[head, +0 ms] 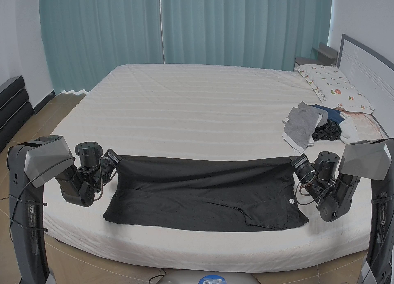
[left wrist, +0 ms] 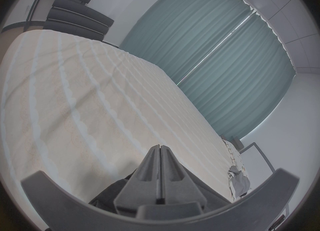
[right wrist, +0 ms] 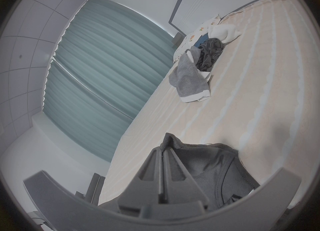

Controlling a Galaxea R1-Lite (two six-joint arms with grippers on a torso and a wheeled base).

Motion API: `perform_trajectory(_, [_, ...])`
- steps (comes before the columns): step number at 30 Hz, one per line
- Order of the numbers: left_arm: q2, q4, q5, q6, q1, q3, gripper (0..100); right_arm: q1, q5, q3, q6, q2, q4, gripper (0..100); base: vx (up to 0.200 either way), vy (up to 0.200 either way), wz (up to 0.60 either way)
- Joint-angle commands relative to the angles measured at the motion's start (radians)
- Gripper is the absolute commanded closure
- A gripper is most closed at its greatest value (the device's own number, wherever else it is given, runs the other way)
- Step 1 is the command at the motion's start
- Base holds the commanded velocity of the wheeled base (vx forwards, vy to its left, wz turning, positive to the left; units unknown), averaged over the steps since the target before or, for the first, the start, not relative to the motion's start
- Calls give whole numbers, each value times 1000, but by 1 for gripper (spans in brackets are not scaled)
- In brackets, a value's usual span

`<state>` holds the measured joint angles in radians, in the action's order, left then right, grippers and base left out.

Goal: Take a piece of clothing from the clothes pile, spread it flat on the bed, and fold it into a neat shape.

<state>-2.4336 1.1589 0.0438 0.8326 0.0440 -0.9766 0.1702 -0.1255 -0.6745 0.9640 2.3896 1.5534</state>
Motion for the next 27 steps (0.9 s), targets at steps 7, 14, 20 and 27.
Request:
perform_trajectory(7, [-1, 1, -7, -6, -21, 35, 100, -5, 92, 131, -68, 7, 7, 100, 0, 0, 0])
perform_trajectory(14, [2, 28, -27, -81, -53, 131, 100, 3, 106, 191, -136, 19, 7, 100, 0, 0, 0])
perform_trajectory(20, [-7, 54, -105, -197, -58, 211, 100, 5, 104, 214, -225, 65, 7, 100, 0, 0, 0])
perform_trajectory(27, [-30, 56, -107, -282, -52, 236, 100, 12, 104, 231, -265, 80, -4, 100, 0, 0, 0])
